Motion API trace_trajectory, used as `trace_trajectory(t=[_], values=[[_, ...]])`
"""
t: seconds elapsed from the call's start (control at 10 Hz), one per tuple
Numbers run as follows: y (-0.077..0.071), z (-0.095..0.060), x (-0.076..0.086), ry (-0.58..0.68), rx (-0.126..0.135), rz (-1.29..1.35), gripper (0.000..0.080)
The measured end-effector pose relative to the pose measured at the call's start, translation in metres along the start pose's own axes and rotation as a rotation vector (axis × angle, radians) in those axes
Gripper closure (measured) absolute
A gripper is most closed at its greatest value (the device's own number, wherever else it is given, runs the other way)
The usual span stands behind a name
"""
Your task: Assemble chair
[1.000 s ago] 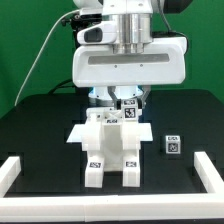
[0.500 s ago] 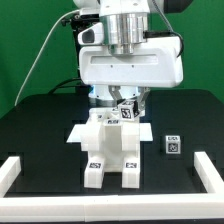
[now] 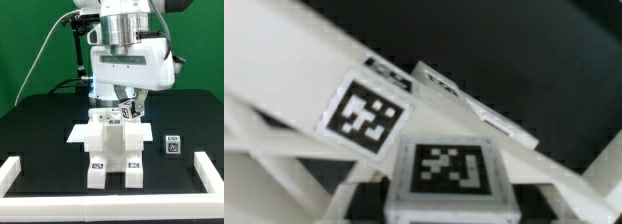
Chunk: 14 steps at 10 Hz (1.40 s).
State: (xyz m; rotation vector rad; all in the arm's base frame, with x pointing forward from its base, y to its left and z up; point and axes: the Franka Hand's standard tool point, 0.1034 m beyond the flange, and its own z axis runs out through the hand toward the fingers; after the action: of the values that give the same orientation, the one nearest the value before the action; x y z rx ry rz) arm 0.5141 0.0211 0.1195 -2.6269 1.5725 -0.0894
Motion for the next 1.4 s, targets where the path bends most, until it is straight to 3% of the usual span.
trace_trajectory(t=[0.3, 0.4, 0.5, 0.6, 1.1, 1.4], values=[[0.0001, 0.0002, 0.0, 0.0, 0.0, -0.044, 0.0506], [0.0, 0.0001, -0.0001, 0.001, -0.001, -0.06, 0.0315], [-0.0021, -0.0017, 0.0006, 0.004, 0.002, -0.253, 0.0315], [-0.0049, -0.0036, 0.0018, 0.008, 0.007, -0.438, 0.019], [-0.0058, -0.0021, -0.0014, 0.013, -0.002, -0.82, 0.015], [-0.008, 0.0021, -0.0059, 0.025, -0.038, -1.308, 0.015]])
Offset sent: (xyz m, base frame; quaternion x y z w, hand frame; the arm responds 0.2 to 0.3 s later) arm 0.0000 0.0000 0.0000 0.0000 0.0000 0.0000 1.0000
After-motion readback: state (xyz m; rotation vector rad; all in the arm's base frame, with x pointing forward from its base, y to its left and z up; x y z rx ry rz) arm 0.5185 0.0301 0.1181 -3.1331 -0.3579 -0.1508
